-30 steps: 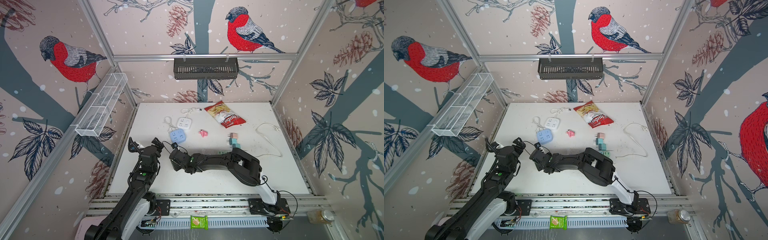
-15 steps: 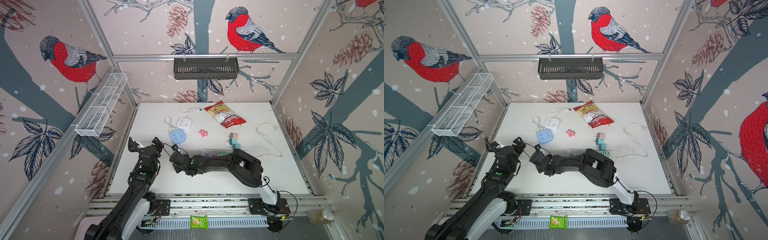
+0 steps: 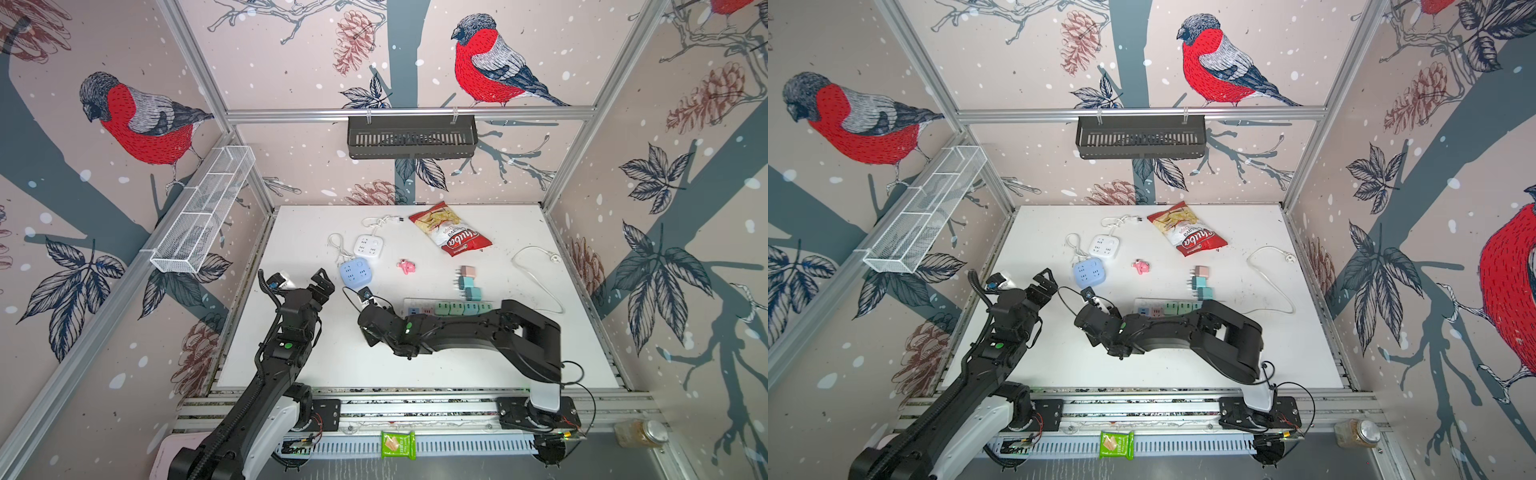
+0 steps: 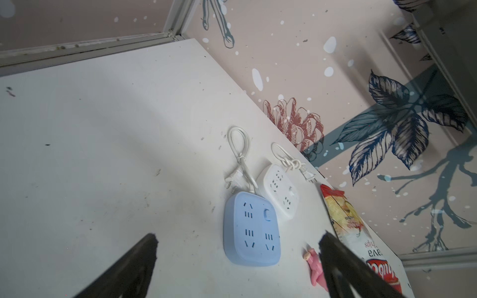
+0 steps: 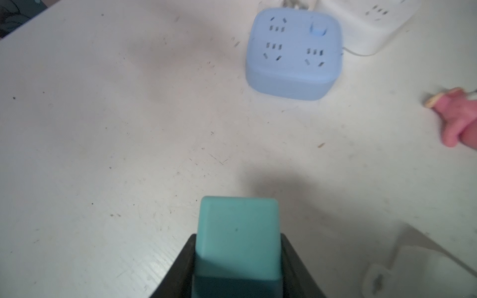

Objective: Insert the plug
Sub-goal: 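Lift the teal adapter with the right gripper and carry it toward center, then carry the teal adapter toward the left gripper while the left reaches to meet it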

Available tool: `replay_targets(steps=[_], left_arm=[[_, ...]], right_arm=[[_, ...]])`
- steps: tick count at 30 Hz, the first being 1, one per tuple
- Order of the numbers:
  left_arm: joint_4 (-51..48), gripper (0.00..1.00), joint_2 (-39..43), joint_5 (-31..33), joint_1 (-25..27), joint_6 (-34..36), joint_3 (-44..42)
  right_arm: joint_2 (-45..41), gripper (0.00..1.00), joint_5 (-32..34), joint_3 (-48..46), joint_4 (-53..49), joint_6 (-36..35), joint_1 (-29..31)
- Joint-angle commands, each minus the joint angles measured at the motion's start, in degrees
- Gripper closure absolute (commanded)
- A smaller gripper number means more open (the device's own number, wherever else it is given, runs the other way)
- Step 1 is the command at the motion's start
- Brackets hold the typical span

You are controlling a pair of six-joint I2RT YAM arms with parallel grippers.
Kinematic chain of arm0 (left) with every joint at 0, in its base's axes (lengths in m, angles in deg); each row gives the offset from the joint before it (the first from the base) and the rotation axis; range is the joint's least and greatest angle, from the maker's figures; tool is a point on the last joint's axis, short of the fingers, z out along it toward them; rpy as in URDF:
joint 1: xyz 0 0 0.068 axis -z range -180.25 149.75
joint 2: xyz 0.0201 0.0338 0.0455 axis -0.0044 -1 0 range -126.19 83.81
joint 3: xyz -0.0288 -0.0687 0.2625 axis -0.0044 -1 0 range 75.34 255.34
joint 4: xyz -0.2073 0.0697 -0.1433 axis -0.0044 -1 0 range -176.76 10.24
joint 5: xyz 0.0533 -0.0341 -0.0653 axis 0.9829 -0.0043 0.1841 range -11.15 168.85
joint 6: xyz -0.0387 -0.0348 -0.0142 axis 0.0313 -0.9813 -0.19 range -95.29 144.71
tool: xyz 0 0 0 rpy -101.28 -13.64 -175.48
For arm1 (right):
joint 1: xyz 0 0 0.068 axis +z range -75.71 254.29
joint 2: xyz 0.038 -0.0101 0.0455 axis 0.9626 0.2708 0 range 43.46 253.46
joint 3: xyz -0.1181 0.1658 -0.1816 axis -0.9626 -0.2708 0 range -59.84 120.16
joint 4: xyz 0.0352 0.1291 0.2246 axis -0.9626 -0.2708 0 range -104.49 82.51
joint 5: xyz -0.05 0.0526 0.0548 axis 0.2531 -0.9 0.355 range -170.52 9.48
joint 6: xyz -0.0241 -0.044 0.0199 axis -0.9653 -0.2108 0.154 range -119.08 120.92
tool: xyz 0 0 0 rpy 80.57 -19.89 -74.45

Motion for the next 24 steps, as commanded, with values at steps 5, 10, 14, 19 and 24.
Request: replay_targets(steps=[5, 10, 14, 19, 24], left_arm=[[7.39, 0.02, 0.54, -12.24, 0.51, 5.91, 1.66], [11.79, 0.05, -0.61, -17.17, 4.74, 9.92, 2.64], [14.88, 0.13, -2.69, -20.36, 10.76, 13.68, 4.55], [19.08, 0.15, -5.14, -26.81, 16.15, 16.79, 6.02], [18.99, 0.18, -8.00, -30.06, 22.42, 19.23, 9.27]], right_arm=[[-15.18, 0.71, 9.57, -13.48, 11.39, -6.04, -0.04], [-26.47, 0.72, 14.60, -23.27, 16.90, -9.59, -0.04], [-35.39, 0.73, 16.32, -31.40, 22.55, -13.54, -0.01], [-45.83, 0.74, 17.86, -40.50, 29.78, -18.19, -0.48], [-52.94, 0.78, 17.31, -46.60, 35.69, -21.92, -1.26]])
